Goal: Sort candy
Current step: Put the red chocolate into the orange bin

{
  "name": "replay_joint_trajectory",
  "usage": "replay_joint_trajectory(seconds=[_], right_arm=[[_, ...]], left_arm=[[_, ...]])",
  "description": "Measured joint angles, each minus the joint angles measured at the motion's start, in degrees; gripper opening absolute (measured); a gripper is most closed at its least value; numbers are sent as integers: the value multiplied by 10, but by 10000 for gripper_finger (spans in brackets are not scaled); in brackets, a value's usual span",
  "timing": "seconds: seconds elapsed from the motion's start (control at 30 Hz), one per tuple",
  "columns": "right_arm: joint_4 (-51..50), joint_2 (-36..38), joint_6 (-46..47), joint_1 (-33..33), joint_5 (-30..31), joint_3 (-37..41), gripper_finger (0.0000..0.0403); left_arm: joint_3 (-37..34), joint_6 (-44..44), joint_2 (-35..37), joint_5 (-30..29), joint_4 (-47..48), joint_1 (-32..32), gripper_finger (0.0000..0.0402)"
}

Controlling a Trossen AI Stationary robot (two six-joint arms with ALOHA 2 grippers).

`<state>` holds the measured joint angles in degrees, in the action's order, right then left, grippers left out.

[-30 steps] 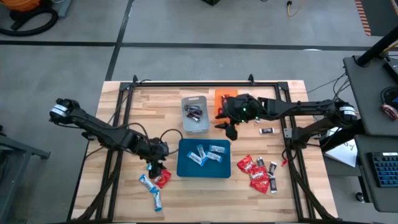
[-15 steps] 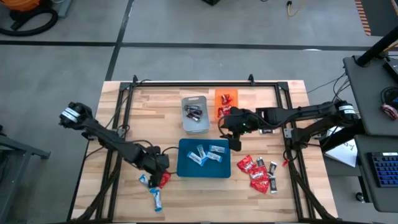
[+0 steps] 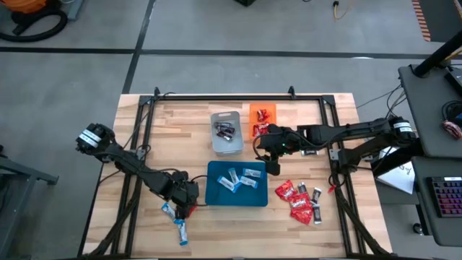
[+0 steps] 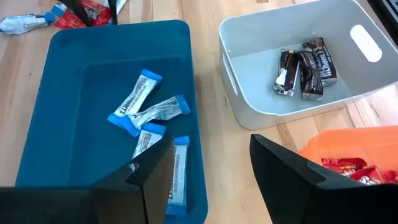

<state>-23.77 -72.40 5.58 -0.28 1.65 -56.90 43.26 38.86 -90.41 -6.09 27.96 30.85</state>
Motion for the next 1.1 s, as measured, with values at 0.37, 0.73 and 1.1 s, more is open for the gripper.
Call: replay_joint_trajectory(seconds=[0.37,0.73,1.1], right_arm=[[0,0,0,0,0,0,199],[1,0,0,0,0,0,199],[5,0,0,0,27,0,199]], left_arm=[[0,-11,3,-10,3,9,67],[-2,7,32,9,26,9,36],[-2,25,50,-26,47,9,36]])
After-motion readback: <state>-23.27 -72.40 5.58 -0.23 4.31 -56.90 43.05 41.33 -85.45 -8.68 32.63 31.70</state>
